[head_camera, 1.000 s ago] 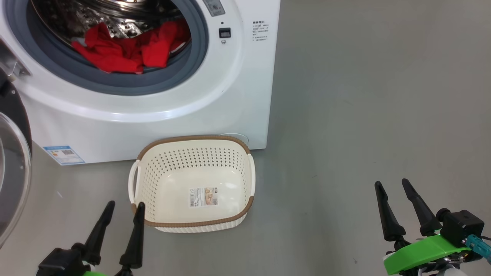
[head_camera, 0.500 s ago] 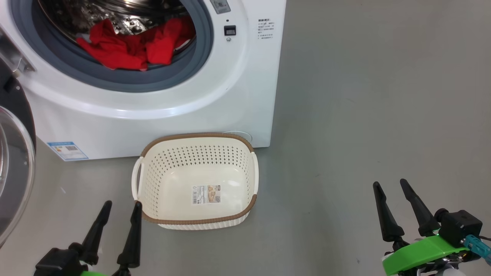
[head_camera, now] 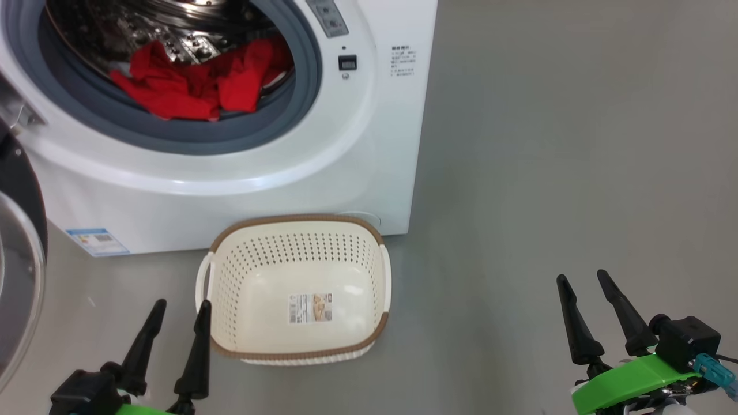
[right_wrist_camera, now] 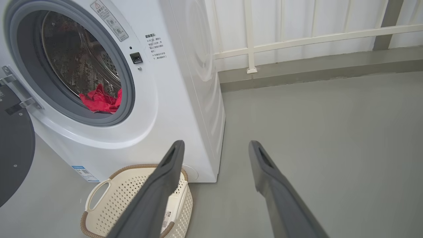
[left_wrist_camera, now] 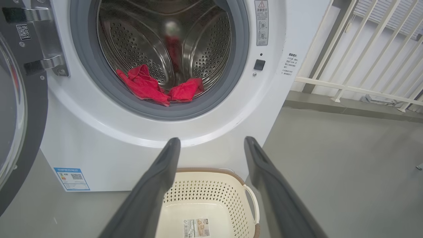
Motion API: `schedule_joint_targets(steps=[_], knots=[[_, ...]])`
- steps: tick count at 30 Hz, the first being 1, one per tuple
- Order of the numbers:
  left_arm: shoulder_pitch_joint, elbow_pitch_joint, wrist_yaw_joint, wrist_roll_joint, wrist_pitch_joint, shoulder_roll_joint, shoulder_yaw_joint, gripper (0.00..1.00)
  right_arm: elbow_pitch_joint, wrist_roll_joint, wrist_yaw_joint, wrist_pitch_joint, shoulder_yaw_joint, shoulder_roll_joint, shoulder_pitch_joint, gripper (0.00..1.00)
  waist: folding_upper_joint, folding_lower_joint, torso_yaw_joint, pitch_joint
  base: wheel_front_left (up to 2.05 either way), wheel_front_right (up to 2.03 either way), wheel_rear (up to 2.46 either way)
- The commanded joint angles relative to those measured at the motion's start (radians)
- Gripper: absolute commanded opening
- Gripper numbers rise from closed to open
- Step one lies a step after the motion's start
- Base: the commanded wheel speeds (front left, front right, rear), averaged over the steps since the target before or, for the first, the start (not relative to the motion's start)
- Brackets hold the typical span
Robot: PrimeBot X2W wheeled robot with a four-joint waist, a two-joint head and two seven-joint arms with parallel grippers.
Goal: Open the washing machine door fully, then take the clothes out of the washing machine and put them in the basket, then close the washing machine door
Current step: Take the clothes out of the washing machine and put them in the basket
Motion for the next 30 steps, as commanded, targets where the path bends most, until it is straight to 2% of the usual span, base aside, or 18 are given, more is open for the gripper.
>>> schedule_joint_targets(steps=[1, 12, 30], knots=[[-0.04, -0.017, -0.006, -0.01, -0.005, 0.02, 0.037, 1.0, -0.024, -0.019, 0.005, -0.009, 0.023, -0.008, -0.022, 1.0, 0.0, 0.0, 0.0, 0.001, 1.39, -1.41, 0.02], [-0.049, -0.019, -0.006, 0.007, -0.005, 0.017, 0.048, 1.0, -0.023, -0.018, 0.005, -0.009, 0.025, -0.004, -0.026, 1.0, 0.0, 0.0, 0.002, 0.008, 1.03, -1.03, 0.01], [-0.053, -0.013, -0.006, 0.011, -0.005, 0.018, 0.045, 1.0, -0.023, -0.017, 0.005, -0.009, 0.031, 0.0, -0.035, 1.0, 0.0, 0.0, 0.0, 0.021, 0.02, -0.02, 0.0]])
